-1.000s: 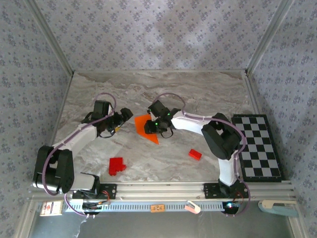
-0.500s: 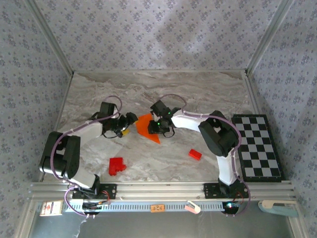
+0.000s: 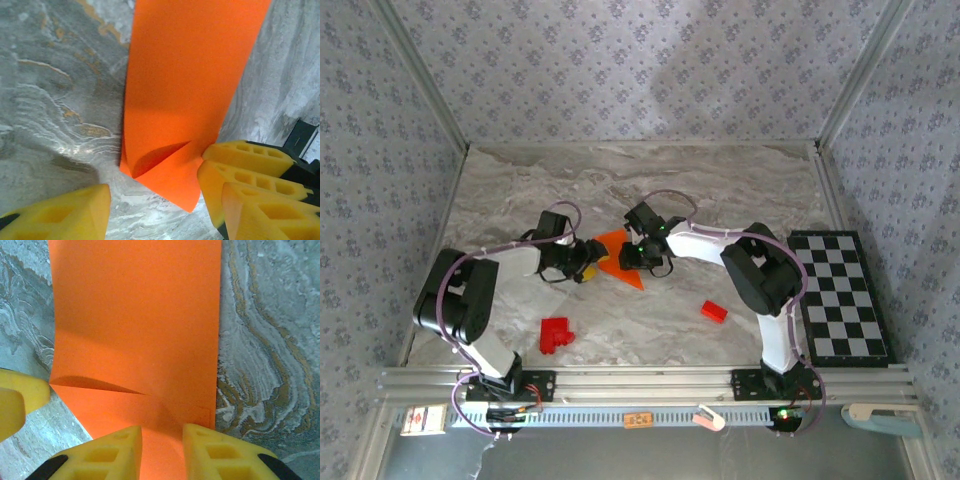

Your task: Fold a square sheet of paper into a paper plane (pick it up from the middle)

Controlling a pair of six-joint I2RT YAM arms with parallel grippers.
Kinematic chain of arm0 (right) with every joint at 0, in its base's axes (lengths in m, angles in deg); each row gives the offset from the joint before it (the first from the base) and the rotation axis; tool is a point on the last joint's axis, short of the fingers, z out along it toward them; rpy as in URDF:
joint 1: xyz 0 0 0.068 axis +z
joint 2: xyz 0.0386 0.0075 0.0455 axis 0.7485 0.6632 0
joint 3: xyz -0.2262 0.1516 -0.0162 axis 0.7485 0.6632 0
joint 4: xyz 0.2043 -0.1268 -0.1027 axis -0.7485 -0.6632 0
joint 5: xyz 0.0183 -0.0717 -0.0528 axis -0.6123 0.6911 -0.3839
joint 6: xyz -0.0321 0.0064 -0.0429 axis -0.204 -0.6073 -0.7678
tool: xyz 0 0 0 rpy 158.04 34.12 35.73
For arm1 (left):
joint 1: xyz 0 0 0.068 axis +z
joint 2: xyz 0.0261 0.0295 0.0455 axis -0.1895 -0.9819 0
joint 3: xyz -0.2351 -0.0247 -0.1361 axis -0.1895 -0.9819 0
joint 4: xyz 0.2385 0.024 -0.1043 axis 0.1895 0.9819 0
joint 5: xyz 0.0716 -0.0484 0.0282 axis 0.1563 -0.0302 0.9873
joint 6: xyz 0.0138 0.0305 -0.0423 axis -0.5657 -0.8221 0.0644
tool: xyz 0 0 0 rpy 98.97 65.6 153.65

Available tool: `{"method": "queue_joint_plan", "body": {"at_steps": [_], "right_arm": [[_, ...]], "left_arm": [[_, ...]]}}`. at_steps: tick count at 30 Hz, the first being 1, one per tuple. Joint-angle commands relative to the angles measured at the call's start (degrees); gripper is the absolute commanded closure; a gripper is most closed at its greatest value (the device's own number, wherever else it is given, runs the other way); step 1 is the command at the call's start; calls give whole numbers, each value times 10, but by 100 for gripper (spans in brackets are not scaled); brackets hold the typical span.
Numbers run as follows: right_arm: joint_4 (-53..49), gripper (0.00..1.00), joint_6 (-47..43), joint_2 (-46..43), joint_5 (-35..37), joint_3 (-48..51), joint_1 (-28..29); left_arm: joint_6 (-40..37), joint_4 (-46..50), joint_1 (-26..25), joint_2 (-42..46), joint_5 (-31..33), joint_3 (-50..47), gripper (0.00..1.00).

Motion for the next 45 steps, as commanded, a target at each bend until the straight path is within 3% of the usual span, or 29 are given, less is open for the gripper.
{"method": "queue_joint_plan", "body": {"at_steps": [1, 10, 27, 45], "right_arm": [[-19, 71, 11, 10, -2, 4, -4], [-19, 72, 12, 11, -3, 6, -6], [-18, 72, 14, 12, -3, 9, -7], [-10, 73, 9, 6, -8, 17, -11]], "left_arm": [[13, -17, -1, -10, -4, 2, 44], [18, -31, -2, -21, -18, 5, 57], [8, -20, -2, -34, -26, 18, 60], [-16, -74, 2, -41, -72, 20, 72]]}}
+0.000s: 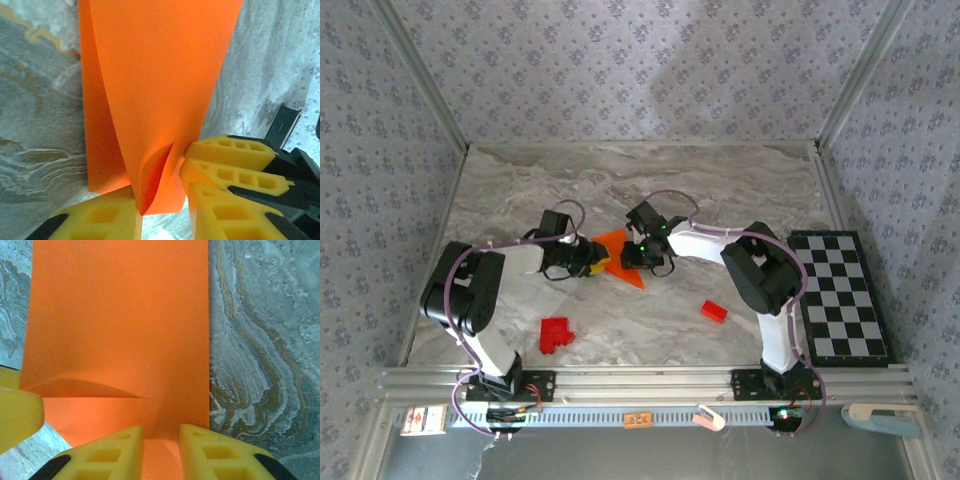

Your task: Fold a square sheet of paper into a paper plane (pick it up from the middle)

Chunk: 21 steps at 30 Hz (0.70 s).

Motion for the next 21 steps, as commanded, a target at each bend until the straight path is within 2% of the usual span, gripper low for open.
{"method": "queue_joint_plan", "body": {"at_steps": [1, 11, 17, 21], "right_arm": [[-14, 73, 4, 4, -1, 12, -4], [-3, 72, -6, -8, -1, 18, -4], [13, 65, -56, -60, 21, 25, -4], [30, 59, -102, -105, 61, 52, 4]], "left_arm": [[-8, -20, 1, -10, -19, 15, 73], [-3, -17, 2, -16, -16, 17, 83], [16, -2, 2, -9, -7, 21, 91], [23, 34, 2, 10, 19, 33, 95]]}}
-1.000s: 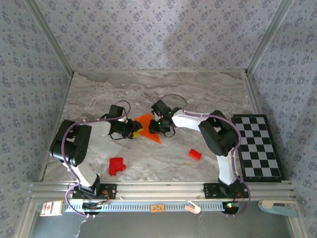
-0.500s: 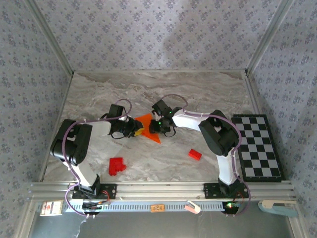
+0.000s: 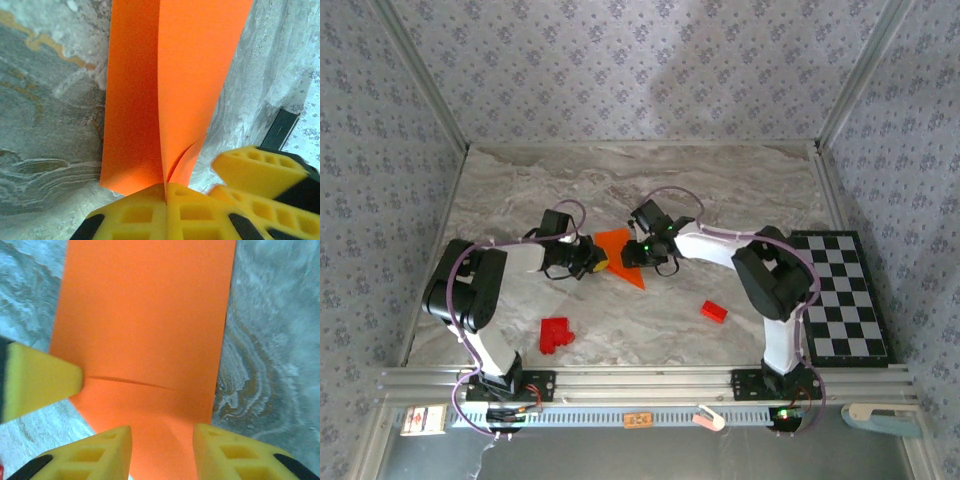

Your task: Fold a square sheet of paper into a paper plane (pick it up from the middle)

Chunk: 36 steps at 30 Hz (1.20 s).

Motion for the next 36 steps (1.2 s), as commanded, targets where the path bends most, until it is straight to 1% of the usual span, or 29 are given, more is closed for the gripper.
{"method": "queue_joint_plan", "body": {"at_steps": [1, 3, 6, 9, 13, 16, 19, 31, 36], "right_arm": [[19, 58, -60, -55, 53, 23, 7], [28, 55, -85, -71, 82, 51, 17], [38, 52, -124, -89, 149, 70, 46], [53, 52, -155, -91, 209, 84, 83], [67, 54, -171, -71, 260, 82, 122], [71, 55, -168, -50, 271, 72, 131], [77, 57, -169, -33, 264, 66, 132], [81, 73, -171, -3, 257, 49, 127], [73, 74, -168, 1, 265, 47, 125]], "left_arm": [[11, 34, 1, 26, 21, 25, 96], [21, 46, 0, 34, 34, 30, 97], [36, 69, -5, 43, 53, 40, 97], [47, 98, -8, 45, 66, 54, 97], [64, 109, -12, 42, 73, 65, 97], [70, 118, -15, 38, 75, 73, 97], [76, 120, -15, 37, 76, 73, 97], [77, 126, -15, 35, 78, 73, 96], [75, 131, -15, 33, 80, 75, 96]]}}
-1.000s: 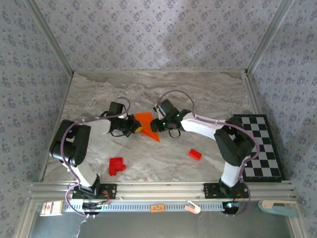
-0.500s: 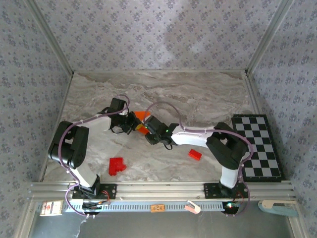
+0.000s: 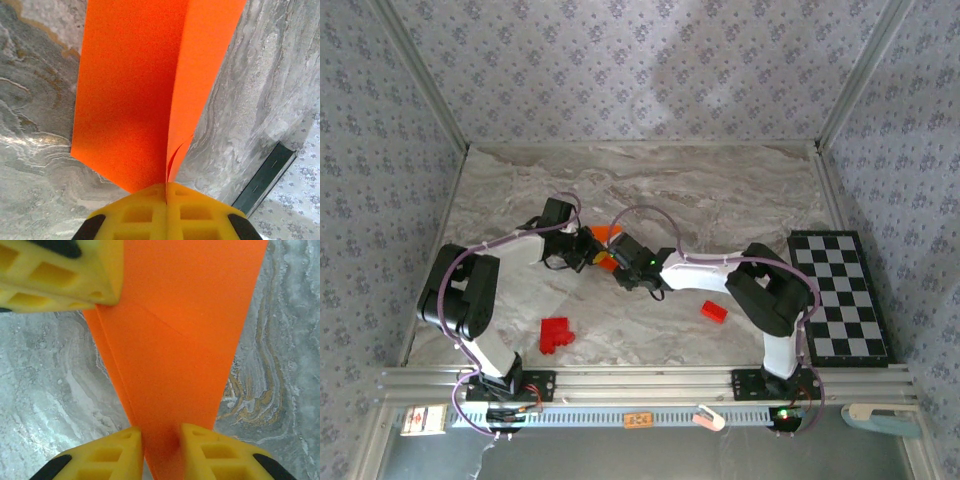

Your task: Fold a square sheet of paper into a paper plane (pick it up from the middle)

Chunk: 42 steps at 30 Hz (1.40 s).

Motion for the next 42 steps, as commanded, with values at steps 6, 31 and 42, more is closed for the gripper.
{"method": "queue_joint_plan", "body": {"at_steps": [6, 31, 42], "right_arm": [[-13, 75, 1, 18, 16, -16, -6], [-19, 87, 9, 21, -32, -15, -19], [8, 89, 20, 15, -134, 3, -50]], "left_arm": [[1, 19, -3, 3, 7, 14, 96], [-14, 33, 3, 3, 12, 22, 90], [-64, 81, 40, 53, 40, 56, 63]]}}
